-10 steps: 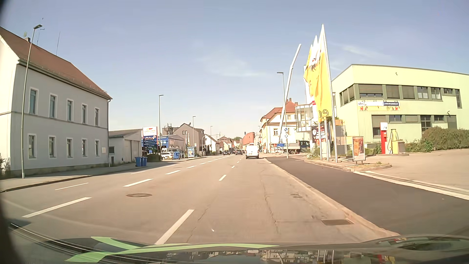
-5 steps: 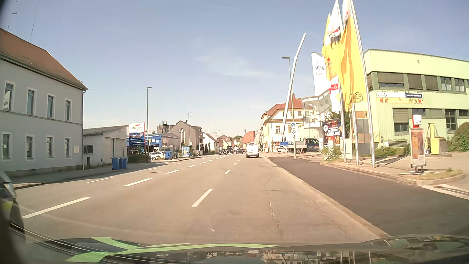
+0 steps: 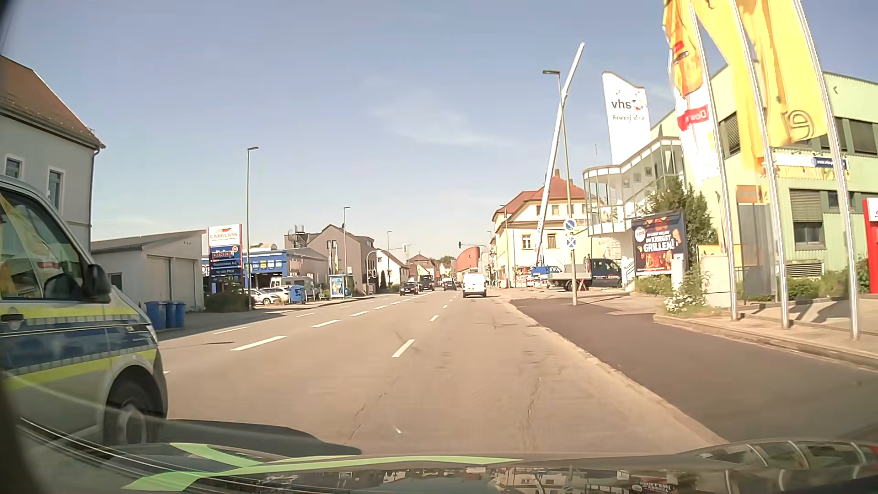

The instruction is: Follow the waypoints while adhering to traffic rules and regulations

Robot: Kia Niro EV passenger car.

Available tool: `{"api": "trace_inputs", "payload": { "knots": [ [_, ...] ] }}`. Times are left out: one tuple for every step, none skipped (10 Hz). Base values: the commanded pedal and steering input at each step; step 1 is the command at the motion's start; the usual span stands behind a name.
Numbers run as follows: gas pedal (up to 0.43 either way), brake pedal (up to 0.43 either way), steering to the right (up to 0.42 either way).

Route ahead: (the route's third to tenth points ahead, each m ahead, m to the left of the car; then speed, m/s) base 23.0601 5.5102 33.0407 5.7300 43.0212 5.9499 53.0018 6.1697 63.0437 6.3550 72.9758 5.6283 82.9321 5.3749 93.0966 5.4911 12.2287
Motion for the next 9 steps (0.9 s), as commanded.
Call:
{"api": "trace_inputs", "payload": {
  "knots": [
    [0.098, 0.000, -0.007],
    [0.098, 0.000, -0.007],
    [0.098, 0.000, -0.007],
    [0.098, 0.000, -0.007],
    [0.098, 0.000, -0.007],
    [0.098, 0.000, -0.007],
    [0.098, 0.000, -0.006],
    [0.098, 0.000, -0.005],
    [0.098, 0.000, -0.005]
  ]
}}
